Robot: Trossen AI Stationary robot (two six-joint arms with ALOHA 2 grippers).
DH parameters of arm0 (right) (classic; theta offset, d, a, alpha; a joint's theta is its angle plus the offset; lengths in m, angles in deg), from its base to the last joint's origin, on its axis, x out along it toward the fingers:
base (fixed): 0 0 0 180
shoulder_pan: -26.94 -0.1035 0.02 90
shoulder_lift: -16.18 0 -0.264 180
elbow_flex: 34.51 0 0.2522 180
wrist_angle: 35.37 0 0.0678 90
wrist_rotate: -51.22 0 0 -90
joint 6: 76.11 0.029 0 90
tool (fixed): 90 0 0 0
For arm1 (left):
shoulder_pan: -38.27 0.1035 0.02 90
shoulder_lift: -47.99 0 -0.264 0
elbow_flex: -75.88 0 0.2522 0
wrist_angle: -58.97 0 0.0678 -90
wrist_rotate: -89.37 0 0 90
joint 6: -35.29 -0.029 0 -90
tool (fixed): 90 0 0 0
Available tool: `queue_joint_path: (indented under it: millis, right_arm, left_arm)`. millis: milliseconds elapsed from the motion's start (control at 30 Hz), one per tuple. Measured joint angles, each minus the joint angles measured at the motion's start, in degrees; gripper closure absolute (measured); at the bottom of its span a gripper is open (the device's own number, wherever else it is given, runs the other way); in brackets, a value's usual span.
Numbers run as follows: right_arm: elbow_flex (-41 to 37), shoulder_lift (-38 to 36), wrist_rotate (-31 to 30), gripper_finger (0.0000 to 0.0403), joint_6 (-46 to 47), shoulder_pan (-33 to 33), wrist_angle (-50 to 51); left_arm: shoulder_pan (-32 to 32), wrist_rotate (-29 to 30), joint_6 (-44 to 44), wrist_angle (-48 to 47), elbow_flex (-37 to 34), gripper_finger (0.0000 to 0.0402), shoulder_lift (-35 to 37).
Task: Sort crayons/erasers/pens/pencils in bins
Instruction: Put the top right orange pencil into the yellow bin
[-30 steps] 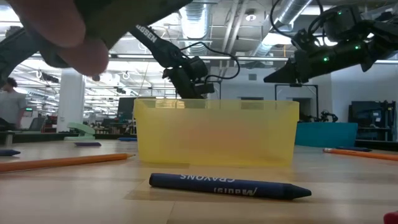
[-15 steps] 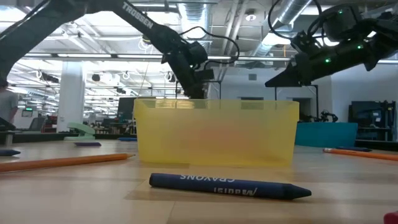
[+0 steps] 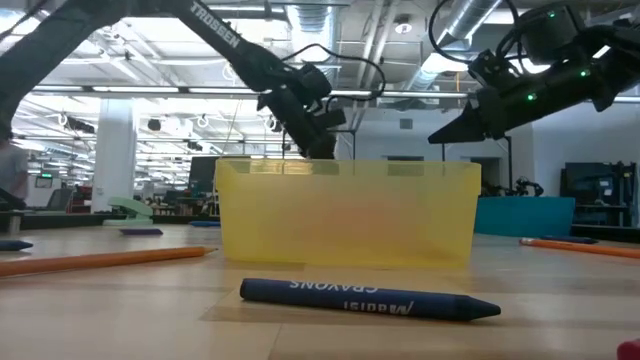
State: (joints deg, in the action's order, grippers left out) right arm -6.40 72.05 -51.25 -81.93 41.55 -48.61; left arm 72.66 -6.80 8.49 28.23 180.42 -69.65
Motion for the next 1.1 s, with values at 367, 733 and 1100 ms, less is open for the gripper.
queue_joint_path:
  millis: [367,733,1100]
  right_arm:
    - [0.0,0.6,-0.1,0.0399,4.7,0.0,0.6]
    - [2.9,0.7,-4.5,0.0399,11.6,-2.9,11.8]
    - [11.9,0.7,-7.5,0.0398,30.6,-11.3,40.6]
  left_arm:
    - [-1.8,0.4,7.1,25.9,-29.5,0.0401,19.9]
    - [-4.2,1.3,17.1,54.9,-58.7,0.0401,37.4]
    - [-5.5,-0.1,22.9,73.9,-70.6,0.0401,38.8]
